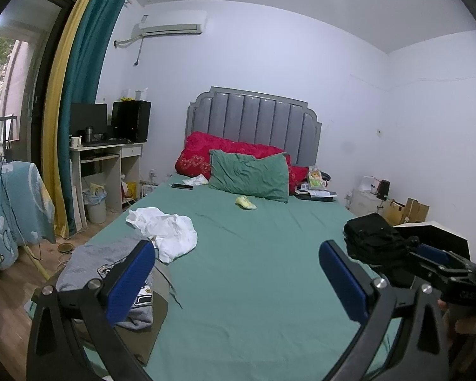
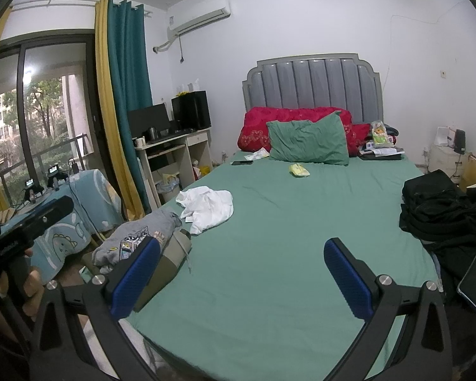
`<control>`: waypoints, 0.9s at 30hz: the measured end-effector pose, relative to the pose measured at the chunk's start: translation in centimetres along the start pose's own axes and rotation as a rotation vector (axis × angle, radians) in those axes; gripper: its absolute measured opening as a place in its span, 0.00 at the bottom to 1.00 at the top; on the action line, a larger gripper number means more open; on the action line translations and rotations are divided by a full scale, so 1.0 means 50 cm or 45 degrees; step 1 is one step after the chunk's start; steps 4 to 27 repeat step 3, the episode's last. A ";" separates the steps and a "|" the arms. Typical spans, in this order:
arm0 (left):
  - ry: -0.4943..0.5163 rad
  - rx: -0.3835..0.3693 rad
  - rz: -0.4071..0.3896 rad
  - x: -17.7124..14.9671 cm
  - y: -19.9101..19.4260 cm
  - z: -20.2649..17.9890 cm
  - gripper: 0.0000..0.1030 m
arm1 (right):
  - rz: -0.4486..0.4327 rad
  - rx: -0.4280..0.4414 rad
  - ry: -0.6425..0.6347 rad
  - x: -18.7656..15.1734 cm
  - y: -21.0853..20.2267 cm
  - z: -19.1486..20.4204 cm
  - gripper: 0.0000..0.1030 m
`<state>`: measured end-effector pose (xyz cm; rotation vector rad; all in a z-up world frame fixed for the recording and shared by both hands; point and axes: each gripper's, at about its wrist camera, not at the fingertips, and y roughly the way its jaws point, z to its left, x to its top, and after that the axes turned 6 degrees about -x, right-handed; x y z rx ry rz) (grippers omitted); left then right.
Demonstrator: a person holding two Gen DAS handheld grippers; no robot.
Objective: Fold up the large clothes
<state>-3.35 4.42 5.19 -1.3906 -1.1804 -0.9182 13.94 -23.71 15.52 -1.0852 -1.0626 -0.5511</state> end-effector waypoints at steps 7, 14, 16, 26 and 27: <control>0.005 0.000 0.003 -0.003 0.002 -0.002 1.00 | 0.005 -0.001 -0.003 -0.006 0.005 0.000 0.99; 0.005 0.000 0.003 -0.003 0.002 -0.002 1.00 | 0.005 -0.001 -0.003 -0.006 0.005 0.000 0.99; 0.005 0.000 0.003 -0.003 0.002 -0.002 1.00 | 0.005 -0.001 -0.003 -0.006 0.005 0.000 0.99; 0.005 0.000 0.003 -0.003 0.002 -0.002 1.00 | 0.005 -0.001 -0.003 -0.006 0.005 0.000 0.99; 0.005 0.000 0.003 -0.003 0.002 -0.002 1.00 | 0.005 -0.001 -0.003 -0.006 0.005 0.000 0.99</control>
